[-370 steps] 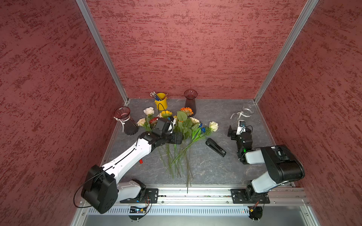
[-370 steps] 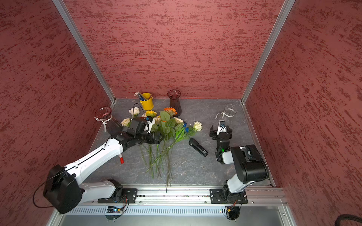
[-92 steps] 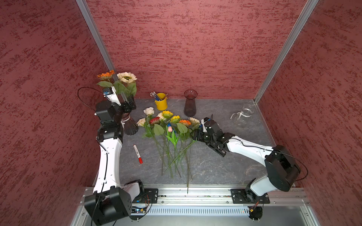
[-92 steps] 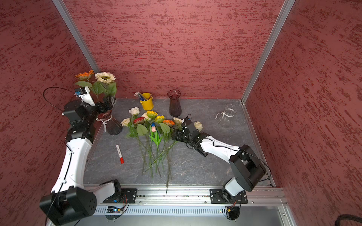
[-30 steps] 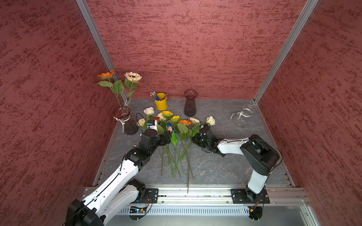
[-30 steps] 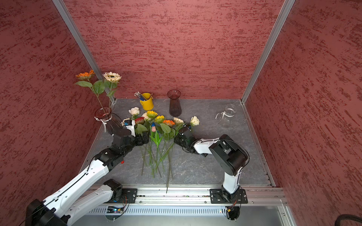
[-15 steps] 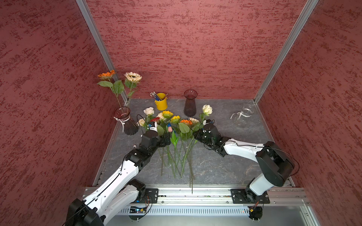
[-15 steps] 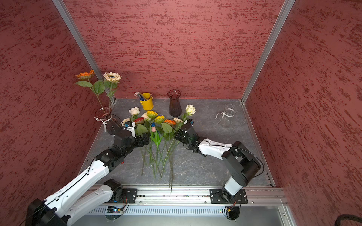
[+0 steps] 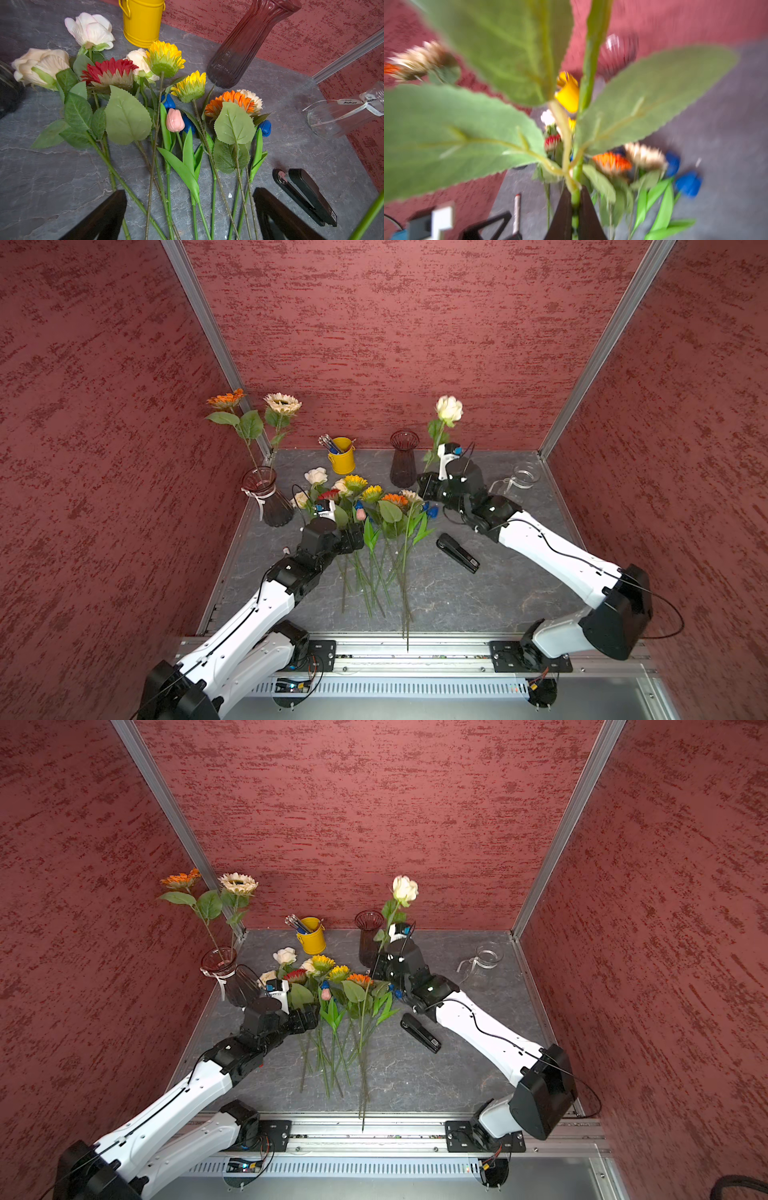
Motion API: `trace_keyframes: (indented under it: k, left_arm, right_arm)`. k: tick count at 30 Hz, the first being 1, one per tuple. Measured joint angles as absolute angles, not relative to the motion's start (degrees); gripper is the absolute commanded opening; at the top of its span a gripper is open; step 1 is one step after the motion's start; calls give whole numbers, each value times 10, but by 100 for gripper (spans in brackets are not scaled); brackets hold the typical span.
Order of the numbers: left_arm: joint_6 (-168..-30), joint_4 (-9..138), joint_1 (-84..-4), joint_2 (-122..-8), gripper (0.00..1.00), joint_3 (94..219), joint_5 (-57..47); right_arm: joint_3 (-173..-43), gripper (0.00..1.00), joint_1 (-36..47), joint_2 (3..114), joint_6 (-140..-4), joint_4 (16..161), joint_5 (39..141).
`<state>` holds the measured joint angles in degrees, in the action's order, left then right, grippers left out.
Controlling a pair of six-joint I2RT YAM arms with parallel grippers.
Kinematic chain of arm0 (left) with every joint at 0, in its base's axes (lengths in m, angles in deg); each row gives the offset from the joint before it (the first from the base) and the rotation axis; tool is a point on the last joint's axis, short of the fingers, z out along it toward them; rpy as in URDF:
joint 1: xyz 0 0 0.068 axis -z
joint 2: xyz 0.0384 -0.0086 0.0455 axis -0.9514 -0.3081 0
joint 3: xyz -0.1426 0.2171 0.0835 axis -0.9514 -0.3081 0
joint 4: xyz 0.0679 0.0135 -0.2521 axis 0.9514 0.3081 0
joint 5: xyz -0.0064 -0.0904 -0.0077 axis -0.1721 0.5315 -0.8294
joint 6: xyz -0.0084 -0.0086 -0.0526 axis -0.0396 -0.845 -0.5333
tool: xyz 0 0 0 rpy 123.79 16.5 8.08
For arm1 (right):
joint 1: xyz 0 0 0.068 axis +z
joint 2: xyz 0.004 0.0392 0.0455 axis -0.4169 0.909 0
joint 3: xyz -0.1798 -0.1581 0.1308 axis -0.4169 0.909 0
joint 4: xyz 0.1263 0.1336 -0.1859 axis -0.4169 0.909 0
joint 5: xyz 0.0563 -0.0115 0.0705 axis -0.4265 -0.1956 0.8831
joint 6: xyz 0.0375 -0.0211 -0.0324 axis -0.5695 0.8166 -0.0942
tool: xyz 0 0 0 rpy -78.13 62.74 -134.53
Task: Arrange the flowers in different vases according to their variety
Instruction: Pick up the flower at the center of the board, then insert the flower into the vase.
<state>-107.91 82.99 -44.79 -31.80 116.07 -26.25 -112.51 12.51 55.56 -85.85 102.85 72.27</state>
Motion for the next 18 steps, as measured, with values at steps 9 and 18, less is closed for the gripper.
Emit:
trace_keyframes:
  k: [9, 18]
  left_arm:
    - [-1093, 834, -438, -318, 100, 1153, -262]
    - [-1096, 845, -438, -318, 100, 1153, -263]
  right_arm:
    - [-1339, 0, 52, 677, -706, 932, 661]
    - [-1424, 0, 38, 818, -671, 775, 630]
